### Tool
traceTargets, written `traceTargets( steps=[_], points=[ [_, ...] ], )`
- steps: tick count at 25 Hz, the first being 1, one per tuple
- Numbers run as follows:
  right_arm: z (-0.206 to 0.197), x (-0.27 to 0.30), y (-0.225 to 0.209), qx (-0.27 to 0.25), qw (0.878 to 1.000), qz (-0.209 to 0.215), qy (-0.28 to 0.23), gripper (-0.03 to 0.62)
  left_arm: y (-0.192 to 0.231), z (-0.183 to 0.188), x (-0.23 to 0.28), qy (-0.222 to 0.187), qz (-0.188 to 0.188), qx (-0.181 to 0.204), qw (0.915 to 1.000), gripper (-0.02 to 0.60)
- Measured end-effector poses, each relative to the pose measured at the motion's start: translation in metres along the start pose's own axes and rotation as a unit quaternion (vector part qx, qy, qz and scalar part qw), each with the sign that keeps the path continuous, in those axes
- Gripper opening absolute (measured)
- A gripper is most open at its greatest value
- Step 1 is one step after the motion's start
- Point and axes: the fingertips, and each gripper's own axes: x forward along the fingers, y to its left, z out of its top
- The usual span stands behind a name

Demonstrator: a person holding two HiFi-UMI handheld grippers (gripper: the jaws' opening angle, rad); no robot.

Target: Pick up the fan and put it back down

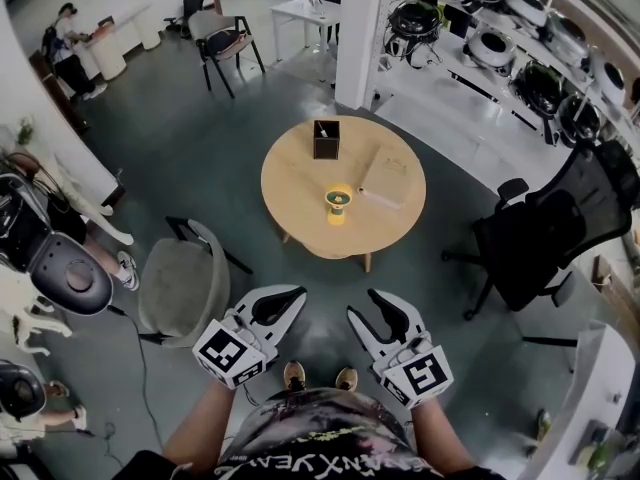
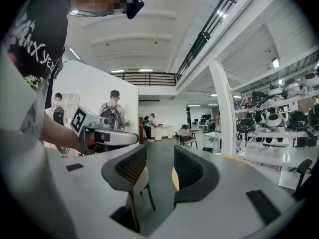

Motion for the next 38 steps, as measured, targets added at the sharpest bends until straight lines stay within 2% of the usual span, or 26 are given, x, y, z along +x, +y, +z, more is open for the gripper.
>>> traceTargets(
  steps=[13,16,20,38],
  points=[
    [0.0033,0.0036,0.0058,0.006,1.0,0.022,-0.005,0.36,0.0007,-0.0003,-0.0021,-0.001,0.001,-0.001,1.0,0.012],
    [0.0025,0.006,0.0052,0.008,1.0,0.02,-0.006,0.434,0.0013,-0.0017,-0.0033,-0.001,0.002,-0.002,1.0,0.012],
    [0.0,0.0085,0.0066,-0.006,1.0,0.021,0.001,0.584,0.0007,-0.0023,-0.0043,-0.001,0.002,-0.003,1.0,0.012],
    [-0.0058,0.005,0.0089,-0.024,0.999,0.025,0.02,0.586,-0.0057,-0.0016,-0.003,0.002,-0.003,-0.002,1.0,0.012]
  ],
)
